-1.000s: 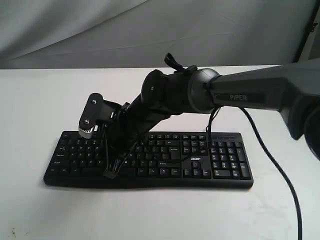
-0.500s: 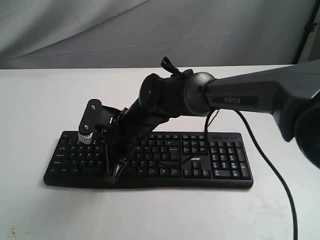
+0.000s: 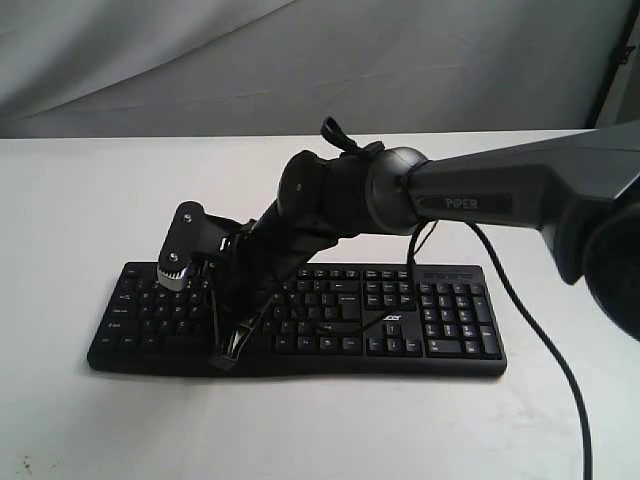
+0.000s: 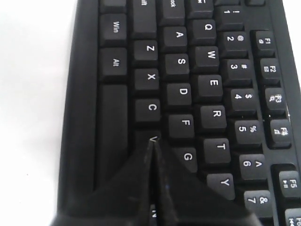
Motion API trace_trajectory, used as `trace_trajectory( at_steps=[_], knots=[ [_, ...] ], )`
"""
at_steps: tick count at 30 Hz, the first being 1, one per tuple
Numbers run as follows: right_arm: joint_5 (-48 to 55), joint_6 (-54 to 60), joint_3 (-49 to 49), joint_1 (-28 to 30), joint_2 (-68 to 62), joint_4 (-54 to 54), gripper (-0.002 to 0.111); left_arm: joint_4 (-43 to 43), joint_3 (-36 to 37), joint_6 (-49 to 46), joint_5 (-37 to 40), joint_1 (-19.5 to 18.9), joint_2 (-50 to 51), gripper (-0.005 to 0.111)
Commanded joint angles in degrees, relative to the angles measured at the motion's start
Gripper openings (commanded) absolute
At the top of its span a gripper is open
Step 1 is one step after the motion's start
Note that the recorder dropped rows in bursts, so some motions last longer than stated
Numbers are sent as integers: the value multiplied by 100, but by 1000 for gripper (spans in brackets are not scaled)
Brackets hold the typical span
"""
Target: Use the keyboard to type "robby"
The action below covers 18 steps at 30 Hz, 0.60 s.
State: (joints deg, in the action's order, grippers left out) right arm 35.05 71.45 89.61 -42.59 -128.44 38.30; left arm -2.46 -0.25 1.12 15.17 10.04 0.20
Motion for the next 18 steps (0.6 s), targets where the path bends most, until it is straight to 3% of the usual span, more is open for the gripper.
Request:
trace_trajectory(
  at_steps=[1,18],
  knots=[
    [73,-13,20,-4,4,-41,0,-27,25,16,-33,32,-20,0],
    [95,-37,20,-4,4,-83,0,-27,25,16,-33,32,-20,0]
  ],
)
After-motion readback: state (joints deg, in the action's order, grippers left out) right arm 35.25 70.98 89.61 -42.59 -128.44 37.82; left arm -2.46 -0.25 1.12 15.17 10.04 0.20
